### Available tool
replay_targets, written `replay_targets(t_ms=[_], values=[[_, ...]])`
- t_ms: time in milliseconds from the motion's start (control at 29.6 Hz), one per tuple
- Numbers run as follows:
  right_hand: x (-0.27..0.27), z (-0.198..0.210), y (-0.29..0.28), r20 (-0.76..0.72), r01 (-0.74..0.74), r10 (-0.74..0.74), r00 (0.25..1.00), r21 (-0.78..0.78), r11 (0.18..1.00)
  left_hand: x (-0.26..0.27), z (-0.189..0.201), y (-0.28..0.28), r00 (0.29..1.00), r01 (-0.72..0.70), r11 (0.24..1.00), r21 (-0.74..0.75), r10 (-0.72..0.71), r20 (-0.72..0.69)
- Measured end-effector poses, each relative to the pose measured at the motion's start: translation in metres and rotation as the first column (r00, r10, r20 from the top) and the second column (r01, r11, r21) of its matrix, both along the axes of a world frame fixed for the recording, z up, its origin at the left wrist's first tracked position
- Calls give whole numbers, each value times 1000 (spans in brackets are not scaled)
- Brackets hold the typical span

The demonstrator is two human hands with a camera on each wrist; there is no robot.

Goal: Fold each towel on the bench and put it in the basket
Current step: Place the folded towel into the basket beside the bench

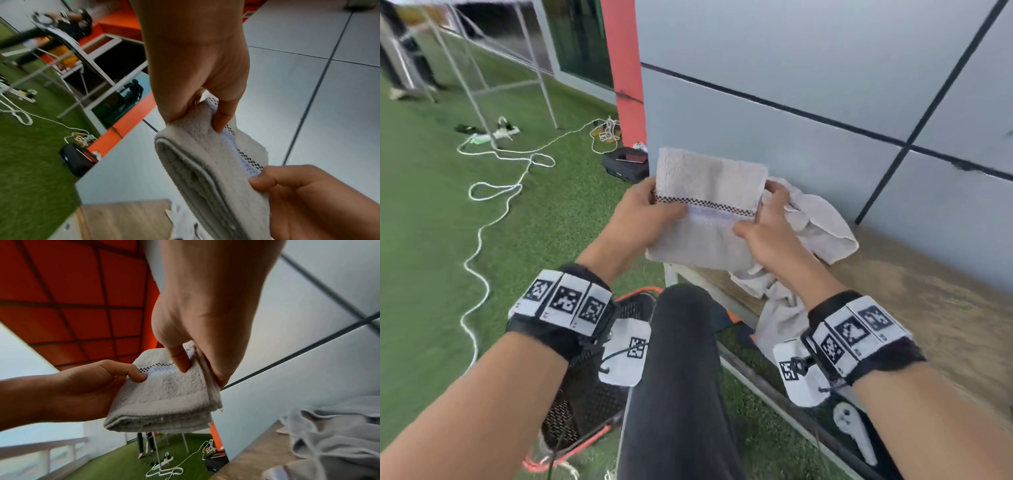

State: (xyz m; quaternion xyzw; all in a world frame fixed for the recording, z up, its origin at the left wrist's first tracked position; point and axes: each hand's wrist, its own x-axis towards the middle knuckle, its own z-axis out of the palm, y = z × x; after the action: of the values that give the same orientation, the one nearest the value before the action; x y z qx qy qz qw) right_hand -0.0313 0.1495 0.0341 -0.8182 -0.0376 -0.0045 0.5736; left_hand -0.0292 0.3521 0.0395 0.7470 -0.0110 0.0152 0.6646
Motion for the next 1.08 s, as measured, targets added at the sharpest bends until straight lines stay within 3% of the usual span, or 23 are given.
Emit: replay_targets(t_ms=[135, 304, 439, 574, 709, 776, 911, 1080], values=[[47, -28, 46, -34, -150, 147, 989, -86, 985, 14, -40, 55, 990, -124, 991, -51, 120, -71], [82, -109, 107, -113, -352, 334, 936, -216, 911, 16, -136, 113, 931, -272, 961, -42, 252, -263], [79, -195, 147, -190, -525, 490, 851, -267, 808, -4, -220, 143, 841, -372, 928, -31, 323, -434], [72, -274, 164, -346, -650, 560, 753, -257, 715, -29, -298, 163, 729, -377, 925, 47, 328, -601], [70, -332, 187, -502, -779, 618, 605, -212, 590, -46, -348, 178, 600, -455, 863, 220, 480, -640], [70, -353, 202, -556, -830, 641, 530, -182, 528, -53, -367, 186, 568, -453, 845, 282, 518, -639], [73, -387, 229, -609, -862, 643, 464, -144, 486, -61, -398, 202, 518, -376, 837, 399, 546, -658], [74, -422, 246, -735, -920, 599, 319, -88, 383, -57, -422, 202, 483, -253, 843, 475, 535, -693]])
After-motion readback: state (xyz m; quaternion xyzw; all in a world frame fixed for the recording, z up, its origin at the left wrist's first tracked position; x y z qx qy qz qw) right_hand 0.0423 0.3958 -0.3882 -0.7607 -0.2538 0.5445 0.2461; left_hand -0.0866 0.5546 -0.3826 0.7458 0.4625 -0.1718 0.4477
